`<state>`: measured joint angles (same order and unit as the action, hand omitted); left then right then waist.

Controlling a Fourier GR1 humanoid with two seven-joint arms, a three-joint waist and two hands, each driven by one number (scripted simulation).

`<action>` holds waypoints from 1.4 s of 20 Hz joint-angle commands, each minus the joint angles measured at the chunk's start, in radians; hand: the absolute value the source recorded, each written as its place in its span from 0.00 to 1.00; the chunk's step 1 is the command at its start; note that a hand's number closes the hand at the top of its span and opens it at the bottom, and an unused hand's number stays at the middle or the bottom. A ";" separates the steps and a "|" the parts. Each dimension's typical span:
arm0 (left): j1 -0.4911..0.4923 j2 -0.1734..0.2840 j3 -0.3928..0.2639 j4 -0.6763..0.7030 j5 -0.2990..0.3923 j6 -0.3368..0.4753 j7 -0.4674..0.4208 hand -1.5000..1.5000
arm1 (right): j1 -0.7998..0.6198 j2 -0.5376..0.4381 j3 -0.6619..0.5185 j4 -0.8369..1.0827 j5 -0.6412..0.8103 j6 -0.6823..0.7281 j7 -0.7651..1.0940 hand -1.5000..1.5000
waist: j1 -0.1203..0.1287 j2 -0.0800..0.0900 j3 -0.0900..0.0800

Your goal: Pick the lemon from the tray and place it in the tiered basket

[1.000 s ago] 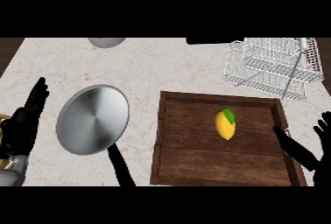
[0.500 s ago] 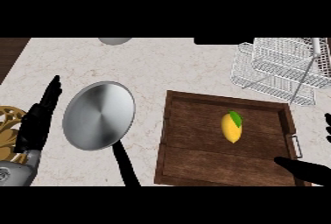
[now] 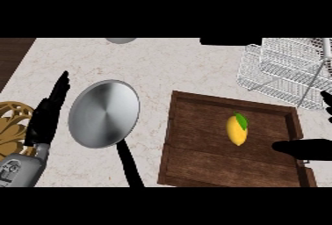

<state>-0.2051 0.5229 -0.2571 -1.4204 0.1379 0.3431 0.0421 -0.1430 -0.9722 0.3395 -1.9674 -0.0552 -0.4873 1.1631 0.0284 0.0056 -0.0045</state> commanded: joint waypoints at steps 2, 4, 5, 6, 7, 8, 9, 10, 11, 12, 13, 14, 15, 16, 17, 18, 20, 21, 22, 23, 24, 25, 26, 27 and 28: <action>-0.031 -0.032 0.007 0.042 -0.007 -0.006 -0.017 0.50 | -0.154 0.063 0.060 0.088 -0.038 0.062 0.254 0.00 | 0.011 0.004 0.001; 0.000 -0.030 -0.020 -0.019 -0.037 0.019 0.024 0.50 | -0.179 0.059 0.067 0.078 -0.049 0.071 0.300 0.00 | 0.006 -0.004 0.002; 0.001 -0.008 0.017 0.040 -0.010 -0.023 -0.029 0.50 | -0.182 0.075 0.092 0.119 -0.033 0.057 0.303 0.00 | 0.006 0.000 0.001; 0.034 0.001 0.012 -0.018 0.006 -0.043 -0.009 0.50 | -0.169 0.081 0.112 0.139 -0.021 0.069 0.272 0.00 | 0.006 -0.004 0.002; -0.030 -0.006 0.028 0.028 -0.012 -0.018 0.013 0.50 | -0.212 0.081 0.115 0.146 -0.036 0.087 0.309 0.00 | -0.001 -0.001 0.002; 0.008 -0.022 0.020 0.045 -0.016 -0.025 -0.047 0.50 | -0.220 0.122 0.148 0.179 -0.020 0.075 0.290 0.00 | 0.003 0.000 0.001; 0.012 0.008 0.039 0.020 0.008 -0.051 -0.024 0.50 | -0.249 0.095 0.146 0.159 -0.044 0.077 0.323 0.00 | 0.004 -0.004 0.000; -0.008 -0.015 0.046 0.072 -0.009 -0.036 -0.062 0.50 | -0.259 0.135 0.160 0.220 -0.028 0.088 0.297 0.00 | -0.001 0.001 0.001; 0.000 -0.043 0.010 0.049 -0.032 -0.010 -0.022 0.50 | -0.265 0.144 0.174 0.212 -0.022 0.084 0.313 0.00 | -0.006 -0.002 0.002; 0.018 -0.006 0.041 0.002 -0.017 -0.021 -0.008 0.50 | -0.234 0.166 0.200 0.213 0.010 0.054 0.292 0.00 | -0.006 -0.006 0.003; 0.046 0.004 0.046 -0.009 -0.003 -0.042 -0.016 0.50 | -0.240 0.154 0.203 0.181 0.006 0.052 0.324 0.00 | -0.009 -0.009 0.002; 0.031 -0.020 0.035 0.026 -0.024 -0.025 -0.030 0.50 | -0.286 0.155 0.187 0.221 -0.020 0.084 0.324 0.00 | -0.010 -0.005 0.002; 0.043 -0.017 0.034 0.014 -0.027 -0.031 -0.040 0.50 | -0.277 0.164 0.225 0.206 0.001 0.071 0.324 0.00 | -0.013 -0.007 0.001; 0.035 -0.033 0.043 0.023 -0.022 -0.022 -0.032 0.50 | -0.277 0.147 0.182 0.230 -0.022 0.099 0.305 0.00 | -0.018 -0.006 0.003; 0.009 -0.033 0.029 0.007 -0.030 -0.024 0.012 0.50 | -0.269 0.162 0.247 0.208 0.013 0.084 0.324 0.00 | -0.021 -0.007 0.002; 0.030 0.015 0.084 0.005 0.009 -0.069 -0.030 0.50 | -0.311 0.154 0.231 0.238 0.007 0.100 0.324 0.00 | -0.011 -0.007 0.001; 0.020 -0.004 0.057 0.010 -0.027 -0.043 -0.003 0.50 | -0.330 0.152 0.265 0.234 0.020 0.096 0.324 0.00 | -0.016 -0.009 0.000; 0.017 -0.037 0.036 0.015 -0.029 -0.035 0.008 0.50 | -0.336 0.181 0.300 0.258 0.046 0.079 0.324 0.00 | -0.015 -0.008 0.000; 0.050 -0.026 0.056 0.016 -0.024 -0.037 -0.032 0.50 | -0.315 0.195 0.321 0.272 0.065 0.076 0.324 0.00 | -0.012 -0.007 0.001; 0.052 -0.006 0.067 0.024 -0.022 -0.054 -0.041 0.50 | -0.305 0.163 0.316 0.258 0.067 0.084 0.324 0.00 | -0.021 -0.009 0.000; 0.065 -0.023 0.060 0.000 -0.026 -0.041 -0.045 0.50 | -0.308 0.172 0.319 0.265 0.071 0.080 0.324 0.00 | -0.020 -0.010 0.001; 0.052 -0.014 0.066 0.000 -0.024 -0.053 -0.026 0.50 | -0.331 0.182 0.322 0.285 0.087 0.092 0.324 0.00 | -0.018 -0.009 0.002; 0.031 -0.029 0.052 0.004 -0.047 -0.030 -0.001 0.50 | -0.353 0.183 0.316 0.295 0.070 0.106 0.324 0.00 | -0.022 -0.009 0.001; 0.024 -0.038 0.048 0.022 -0.054 -0.027 0.002 0.50 | -0.333 0.167 0.336 0.266 0.086 0.103 0.324 0.00 | -0.032 -0.010 0.001; -0.002 -0.003 0.095 0.015 -0.015 -0.066 0.004 0.50 | -0.360 0.206 0.331 0.316 0.093 0.094 0.324 0.00 | -0.022 -0.007 0.001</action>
<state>-0.1781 0.5034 -0.1946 -1.4076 0.1075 0.2999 0.0314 -0.4466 -0.8049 0.6589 -1.6819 0.0087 -0.4040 1.2490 0.0069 -0.0028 -0.0035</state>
